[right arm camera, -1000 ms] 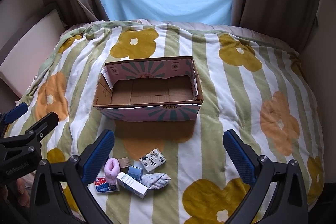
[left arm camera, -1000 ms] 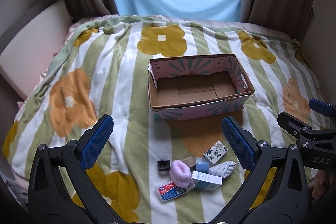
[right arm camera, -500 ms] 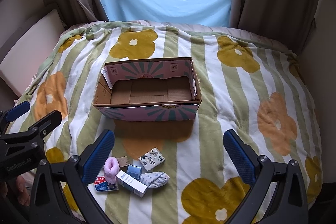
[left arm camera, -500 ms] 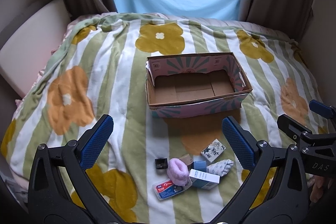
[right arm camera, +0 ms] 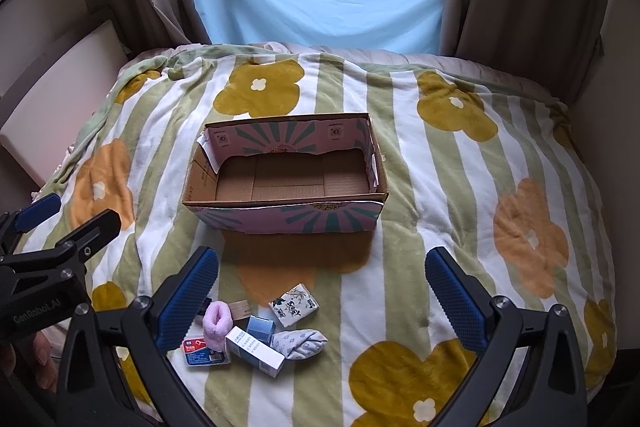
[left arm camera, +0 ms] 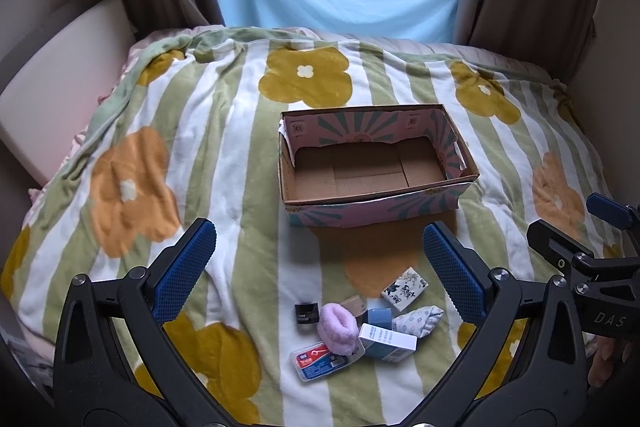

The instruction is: Organize objects

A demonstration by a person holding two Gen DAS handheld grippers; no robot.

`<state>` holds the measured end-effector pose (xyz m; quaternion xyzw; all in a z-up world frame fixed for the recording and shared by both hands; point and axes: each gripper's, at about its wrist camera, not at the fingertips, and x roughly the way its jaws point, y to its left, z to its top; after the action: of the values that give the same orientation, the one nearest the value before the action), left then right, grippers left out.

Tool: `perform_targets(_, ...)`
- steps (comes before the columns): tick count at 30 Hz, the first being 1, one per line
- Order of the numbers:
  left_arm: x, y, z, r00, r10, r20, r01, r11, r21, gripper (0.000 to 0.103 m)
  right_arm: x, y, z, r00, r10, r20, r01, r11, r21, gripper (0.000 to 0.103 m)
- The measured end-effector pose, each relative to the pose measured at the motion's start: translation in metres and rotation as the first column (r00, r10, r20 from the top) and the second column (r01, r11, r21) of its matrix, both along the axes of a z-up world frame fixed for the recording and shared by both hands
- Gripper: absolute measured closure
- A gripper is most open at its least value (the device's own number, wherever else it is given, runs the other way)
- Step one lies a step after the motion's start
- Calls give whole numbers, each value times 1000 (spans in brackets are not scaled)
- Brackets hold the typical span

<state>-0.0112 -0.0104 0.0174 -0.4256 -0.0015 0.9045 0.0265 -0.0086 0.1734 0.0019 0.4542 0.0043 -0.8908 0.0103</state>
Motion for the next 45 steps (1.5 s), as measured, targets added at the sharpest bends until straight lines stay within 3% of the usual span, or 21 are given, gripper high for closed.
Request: perform_targets(45, -4, -1, 3, 1000, -22, 10, 21, 999, 50, 0, 0, 1, 5, 999, 13, -30, -14, 1000, -18, 0)
